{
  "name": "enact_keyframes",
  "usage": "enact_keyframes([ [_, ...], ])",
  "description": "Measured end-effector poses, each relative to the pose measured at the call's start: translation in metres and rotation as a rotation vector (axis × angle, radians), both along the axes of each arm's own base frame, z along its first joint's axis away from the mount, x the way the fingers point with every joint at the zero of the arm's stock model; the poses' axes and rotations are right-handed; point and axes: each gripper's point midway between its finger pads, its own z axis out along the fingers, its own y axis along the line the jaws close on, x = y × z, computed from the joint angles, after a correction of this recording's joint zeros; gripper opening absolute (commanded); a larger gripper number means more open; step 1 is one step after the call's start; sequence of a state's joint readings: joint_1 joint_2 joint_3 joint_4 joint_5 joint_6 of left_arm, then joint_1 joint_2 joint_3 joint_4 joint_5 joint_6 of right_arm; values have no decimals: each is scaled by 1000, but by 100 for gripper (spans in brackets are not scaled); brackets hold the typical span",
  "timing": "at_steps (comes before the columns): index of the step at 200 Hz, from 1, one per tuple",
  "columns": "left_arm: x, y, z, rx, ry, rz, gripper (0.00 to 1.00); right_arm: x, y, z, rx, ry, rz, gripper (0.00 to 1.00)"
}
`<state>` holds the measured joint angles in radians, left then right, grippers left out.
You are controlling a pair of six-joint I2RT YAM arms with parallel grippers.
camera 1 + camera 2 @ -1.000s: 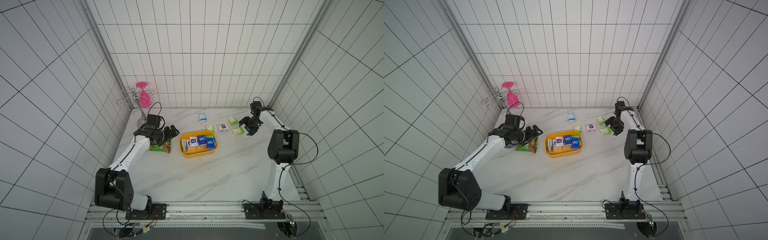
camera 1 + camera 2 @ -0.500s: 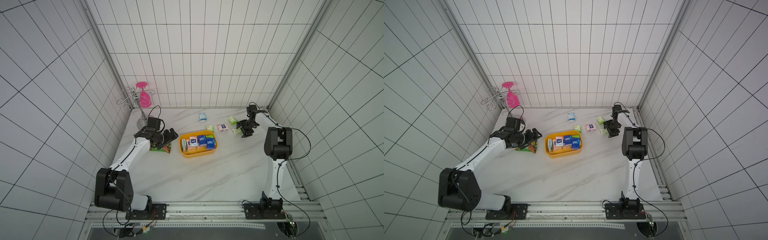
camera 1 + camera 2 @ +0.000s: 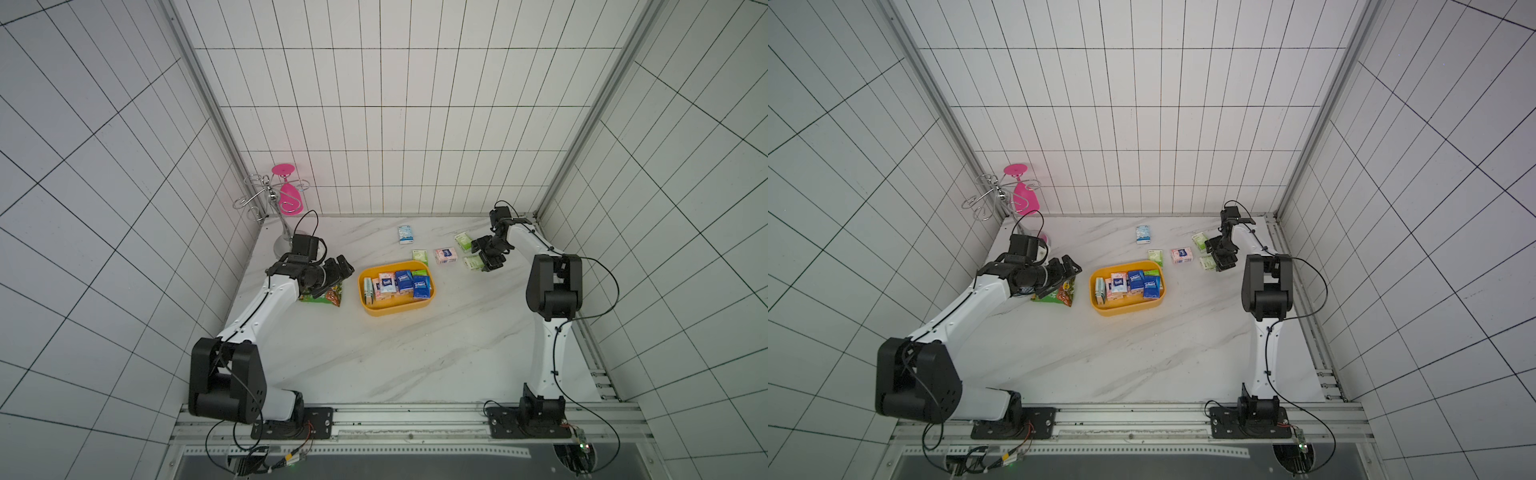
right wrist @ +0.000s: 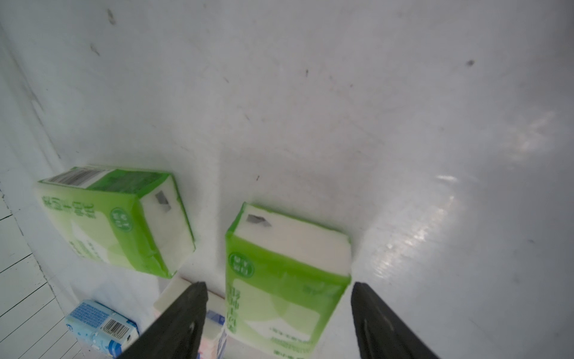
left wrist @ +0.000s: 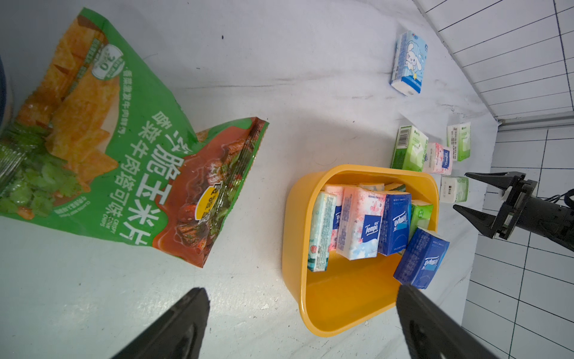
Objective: Put the pocket tissues into the storage box
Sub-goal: Pick up the pocket tissues from the center of the board.
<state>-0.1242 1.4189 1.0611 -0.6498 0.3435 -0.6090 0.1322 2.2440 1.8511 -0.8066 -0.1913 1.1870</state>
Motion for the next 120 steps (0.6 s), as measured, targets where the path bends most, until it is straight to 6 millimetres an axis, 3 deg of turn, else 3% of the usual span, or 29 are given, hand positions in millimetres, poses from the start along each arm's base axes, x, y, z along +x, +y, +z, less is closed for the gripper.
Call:
enact_keyframes([
  [56,0,1,0,0,0,3,97,4,5,4,19,-16,-25,77],
  [120,2,8,0,3,-2,16,98,3,5,-12,19,25,-49,71],
])
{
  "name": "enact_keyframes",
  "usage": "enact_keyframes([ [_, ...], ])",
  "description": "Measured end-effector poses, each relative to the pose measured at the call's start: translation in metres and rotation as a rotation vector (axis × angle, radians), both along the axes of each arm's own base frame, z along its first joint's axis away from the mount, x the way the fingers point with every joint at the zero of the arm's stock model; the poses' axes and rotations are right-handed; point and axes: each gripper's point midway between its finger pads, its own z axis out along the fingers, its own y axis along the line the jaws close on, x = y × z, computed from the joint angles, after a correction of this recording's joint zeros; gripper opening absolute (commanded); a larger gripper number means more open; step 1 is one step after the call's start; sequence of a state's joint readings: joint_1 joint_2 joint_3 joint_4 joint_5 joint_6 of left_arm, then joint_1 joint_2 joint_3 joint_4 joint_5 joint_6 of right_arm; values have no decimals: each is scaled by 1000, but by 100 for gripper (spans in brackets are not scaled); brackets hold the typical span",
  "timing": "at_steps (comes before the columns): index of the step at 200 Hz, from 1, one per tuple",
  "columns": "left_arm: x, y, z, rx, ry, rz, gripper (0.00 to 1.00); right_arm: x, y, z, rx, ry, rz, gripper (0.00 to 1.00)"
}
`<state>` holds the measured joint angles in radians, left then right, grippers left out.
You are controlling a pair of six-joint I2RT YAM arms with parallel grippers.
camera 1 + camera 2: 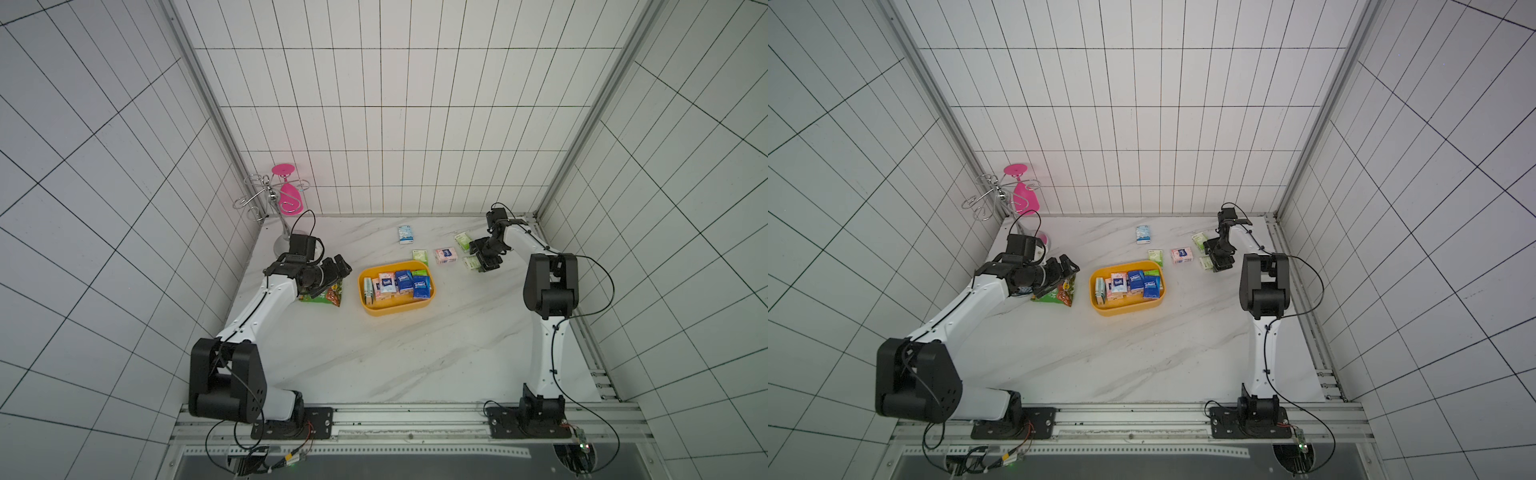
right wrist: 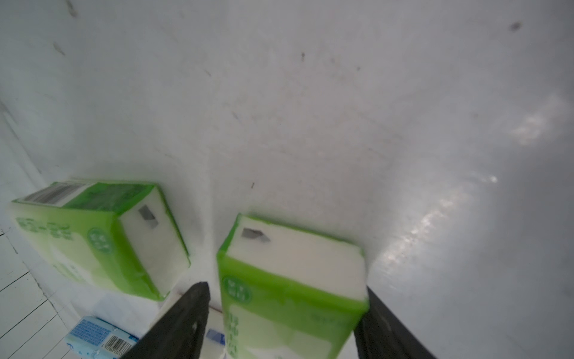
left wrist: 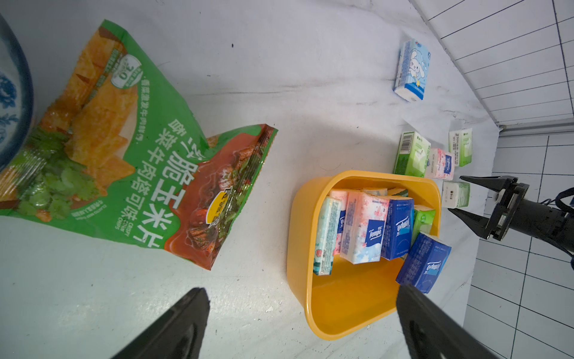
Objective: Put the pocket tissues into the storage box
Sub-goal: Pick up the pocket tissues from the center of the board, then place the pocket tissues in the storage box.
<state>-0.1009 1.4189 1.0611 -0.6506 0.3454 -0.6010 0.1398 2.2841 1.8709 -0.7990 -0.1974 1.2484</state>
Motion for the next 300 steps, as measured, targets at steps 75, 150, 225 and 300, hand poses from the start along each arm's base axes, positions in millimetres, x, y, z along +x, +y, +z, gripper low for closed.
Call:
enact_keyframes([
  [75,1,5,0,-18,1,12,97,-1,-2,-2,-19,4,27,45],
  [150,9,2,-2,-79,-13,0,97,-30,40,102,-159,-234,410,44],
  [225,9,-3,-7,-105,5,-14,97,-114,159,145,-259,-421,972,44],
  [300,-14,-1,-11,-117,20,7,97,-169,239,141,-402,-547,1318,44],
])
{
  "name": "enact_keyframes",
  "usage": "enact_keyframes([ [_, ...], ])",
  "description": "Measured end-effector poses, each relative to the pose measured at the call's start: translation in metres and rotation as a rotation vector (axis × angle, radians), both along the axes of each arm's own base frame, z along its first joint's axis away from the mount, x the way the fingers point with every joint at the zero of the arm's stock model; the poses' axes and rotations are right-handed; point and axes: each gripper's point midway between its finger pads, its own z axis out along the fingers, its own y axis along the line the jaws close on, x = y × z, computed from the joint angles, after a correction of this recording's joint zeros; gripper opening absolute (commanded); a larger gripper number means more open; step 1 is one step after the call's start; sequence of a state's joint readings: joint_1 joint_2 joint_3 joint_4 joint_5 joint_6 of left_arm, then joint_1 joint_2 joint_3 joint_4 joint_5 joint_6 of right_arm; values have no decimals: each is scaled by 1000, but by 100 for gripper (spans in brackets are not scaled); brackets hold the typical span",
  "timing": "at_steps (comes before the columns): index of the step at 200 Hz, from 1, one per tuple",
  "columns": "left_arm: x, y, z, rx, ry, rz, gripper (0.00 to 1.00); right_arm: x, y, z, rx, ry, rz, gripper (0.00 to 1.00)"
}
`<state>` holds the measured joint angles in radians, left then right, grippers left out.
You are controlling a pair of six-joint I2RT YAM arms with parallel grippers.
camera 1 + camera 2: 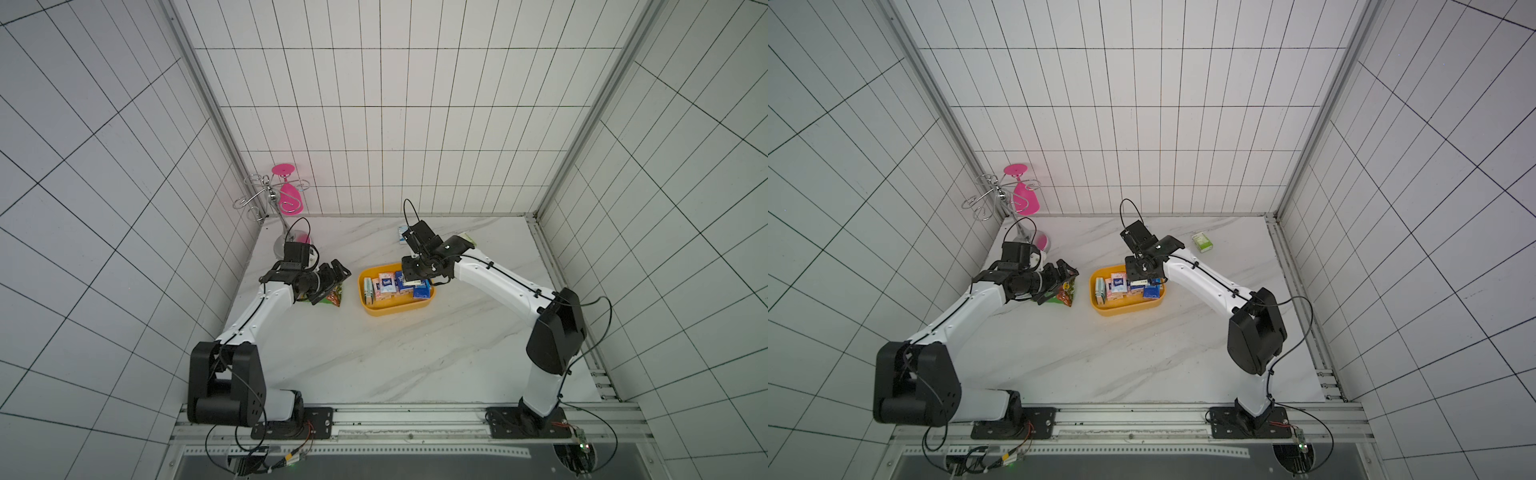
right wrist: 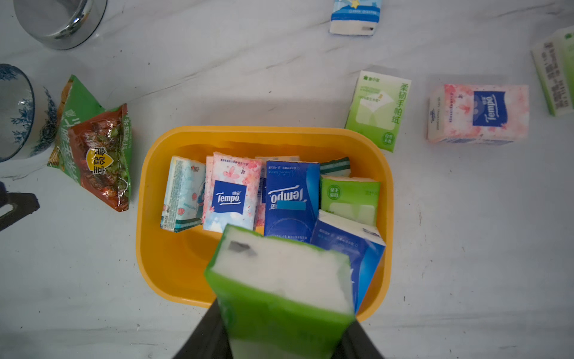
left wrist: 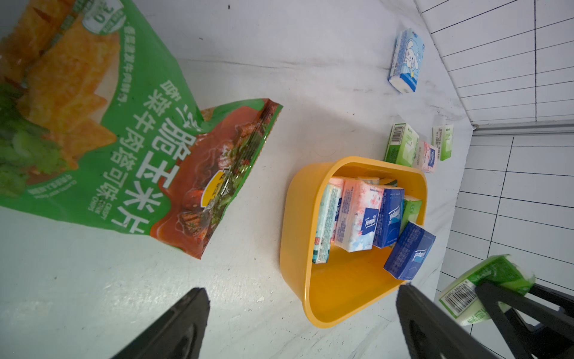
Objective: Put the pocket tissues into the storage box
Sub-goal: Place the pocket tissues in the storage box.
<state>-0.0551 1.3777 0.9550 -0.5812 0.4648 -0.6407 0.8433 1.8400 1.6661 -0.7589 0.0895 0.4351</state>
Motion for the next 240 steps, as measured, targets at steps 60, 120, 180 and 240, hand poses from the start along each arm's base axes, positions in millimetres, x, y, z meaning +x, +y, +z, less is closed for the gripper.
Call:
enact_keyframes([
  [60,-10,1,9,1,-22,3,98,2,19,-31,-54,-26,40,45],
  [120,-13,5,11,5,-24,10,97,5,25,-58,-82,-1,34,48],
  [180,-14,7,9,6,-15,16,97,6,25,-58,-81,-6,25,62],
  [240,-14,8,9,6,-14,18,98,9,22,-51,-86,-29,12,67],
])
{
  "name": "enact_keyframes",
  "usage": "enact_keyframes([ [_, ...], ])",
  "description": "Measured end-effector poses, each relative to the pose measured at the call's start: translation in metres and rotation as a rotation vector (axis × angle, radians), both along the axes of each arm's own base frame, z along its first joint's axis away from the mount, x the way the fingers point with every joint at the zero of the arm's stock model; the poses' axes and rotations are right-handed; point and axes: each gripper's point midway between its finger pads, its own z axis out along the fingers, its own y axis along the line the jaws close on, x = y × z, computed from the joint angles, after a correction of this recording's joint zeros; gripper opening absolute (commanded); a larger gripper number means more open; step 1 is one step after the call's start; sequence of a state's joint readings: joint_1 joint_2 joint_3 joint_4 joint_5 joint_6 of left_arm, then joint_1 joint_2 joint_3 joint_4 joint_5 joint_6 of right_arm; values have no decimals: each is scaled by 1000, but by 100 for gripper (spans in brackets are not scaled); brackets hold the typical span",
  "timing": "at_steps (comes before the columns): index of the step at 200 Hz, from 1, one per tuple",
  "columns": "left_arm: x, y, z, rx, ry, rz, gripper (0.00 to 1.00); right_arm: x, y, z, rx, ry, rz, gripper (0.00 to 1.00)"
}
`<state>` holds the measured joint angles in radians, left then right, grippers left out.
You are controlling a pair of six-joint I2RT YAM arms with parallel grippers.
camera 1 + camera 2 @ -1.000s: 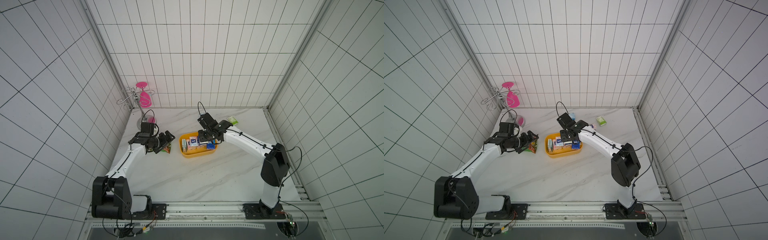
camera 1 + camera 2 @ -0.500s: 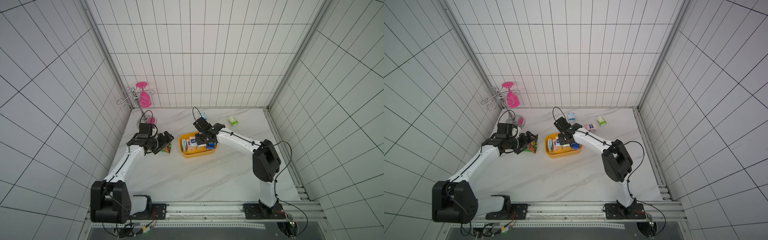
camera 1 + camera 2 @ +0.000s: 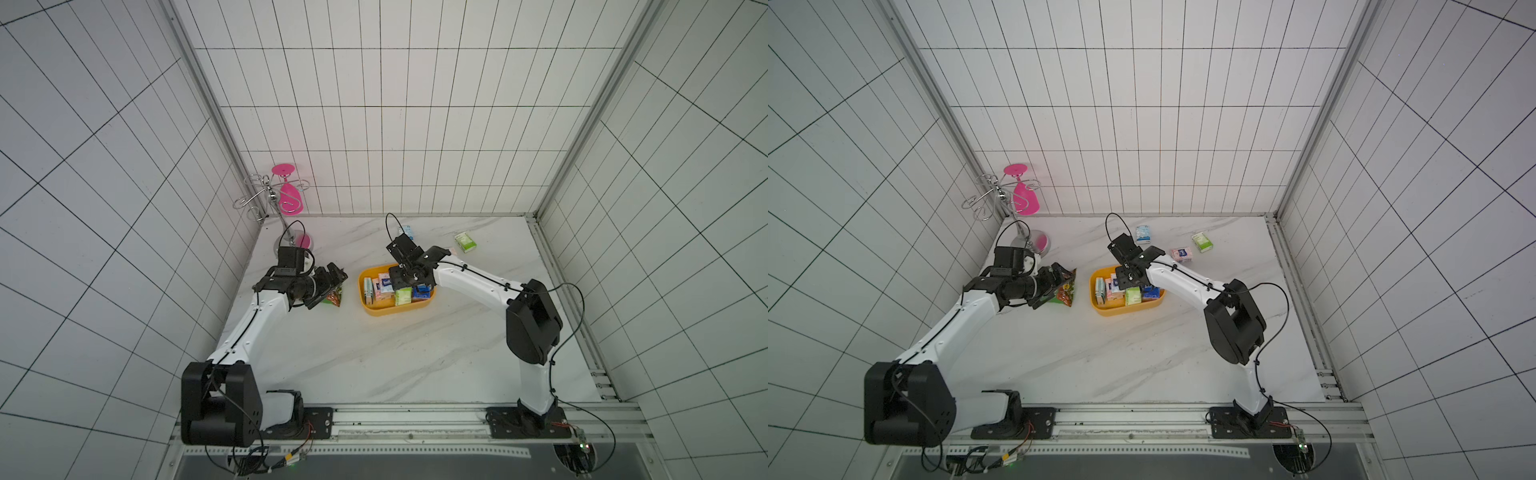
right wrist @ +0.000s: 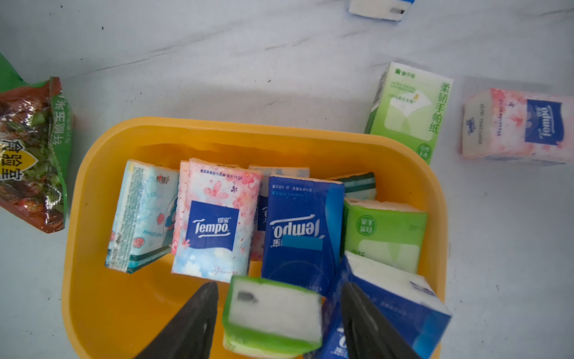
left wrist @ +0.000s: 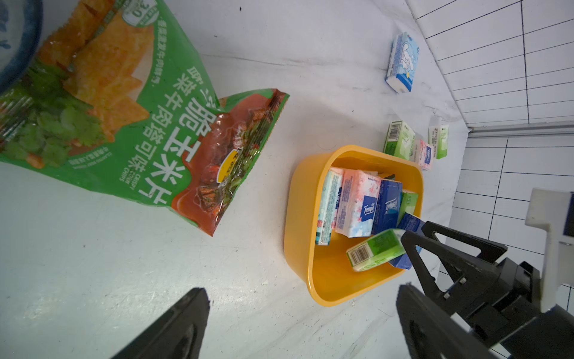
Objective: Put the pocket tissues into the storage box
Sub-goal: Place the pocket tissues in the storage box.
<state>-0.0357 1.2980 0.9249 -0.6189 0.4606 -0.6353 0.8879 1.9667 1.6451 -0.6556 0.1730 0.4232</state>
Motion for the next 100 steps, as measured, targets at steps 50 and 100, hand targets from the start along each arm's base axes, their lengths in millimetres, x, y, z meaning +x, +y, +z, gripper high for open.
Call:
enact_keyframes([
  [50,0,0,0,0,0,1,97,3,-4,15,21,-24,-11,67],
  [100,0,-2,-2,-9,9,-6,97,17,-30,20,46,19,-85,66],
])
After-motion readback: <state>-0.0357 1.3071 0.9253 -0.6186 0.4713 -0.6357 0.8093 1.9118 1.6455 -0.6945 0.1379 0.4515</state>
